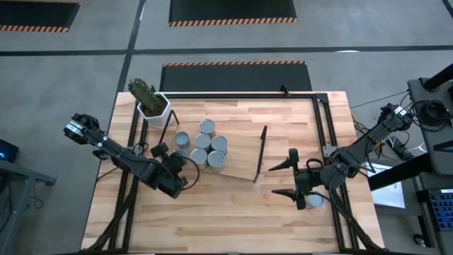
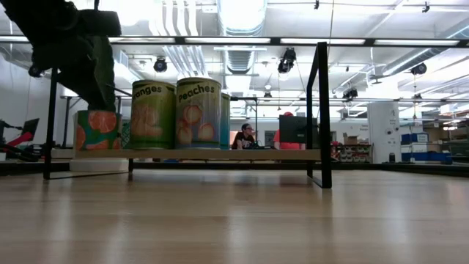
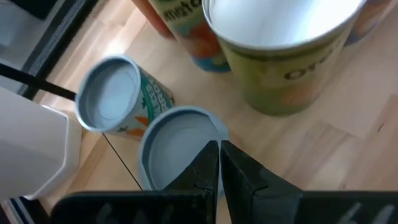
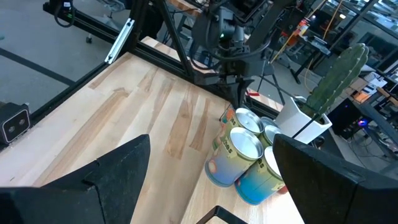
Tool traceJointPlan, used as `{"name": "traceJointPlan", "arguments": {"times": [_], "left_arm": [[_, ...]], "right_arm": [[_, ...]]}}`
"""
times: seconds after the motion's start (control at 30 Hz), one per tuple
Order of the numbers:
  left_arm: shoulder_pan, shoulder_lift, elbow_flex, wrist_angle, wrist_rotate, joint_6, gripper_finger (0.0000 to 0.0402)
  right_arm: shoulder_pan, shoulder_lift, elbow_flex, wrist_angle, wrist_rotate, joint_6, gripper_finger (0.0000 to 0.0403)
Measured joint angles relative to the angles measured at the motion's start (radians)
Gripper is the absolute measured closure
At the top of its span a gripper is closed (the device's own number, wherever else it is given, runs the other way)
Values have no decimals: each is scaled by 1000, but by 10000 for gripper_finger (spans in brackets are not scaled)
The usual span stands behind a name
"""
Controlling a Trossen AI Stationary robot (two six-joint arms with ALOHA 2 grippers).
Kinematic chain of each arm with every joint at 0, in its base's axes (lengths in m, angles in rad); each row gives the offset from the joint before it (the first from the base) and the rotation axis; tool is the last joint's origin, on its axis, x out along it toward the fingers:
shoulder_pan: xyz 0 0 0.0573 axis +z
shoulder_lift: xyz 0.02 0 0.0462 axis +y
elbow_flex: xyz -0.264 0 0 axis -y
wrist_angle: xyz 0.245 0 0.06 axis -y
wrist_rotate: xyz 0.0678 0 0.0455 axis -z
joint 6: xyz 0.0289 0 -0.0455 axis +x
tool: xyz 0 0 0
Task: Pick and place cans onto a shelf
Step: Adjust the small canned oranges can on the shelf
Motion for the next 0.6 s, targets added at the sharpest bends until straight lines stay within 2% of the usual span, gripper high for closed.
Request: {"name": "traceJointPlan", "arguments": {"times": [0.23,0.6], "left_arm": [[0,0,-23,23,40,-9,402],[0,0,-12,17,39,34,402]], "right_arm": [[0,0,0,0,0,0,76],[0,0,0,0,0,0,76]]}}
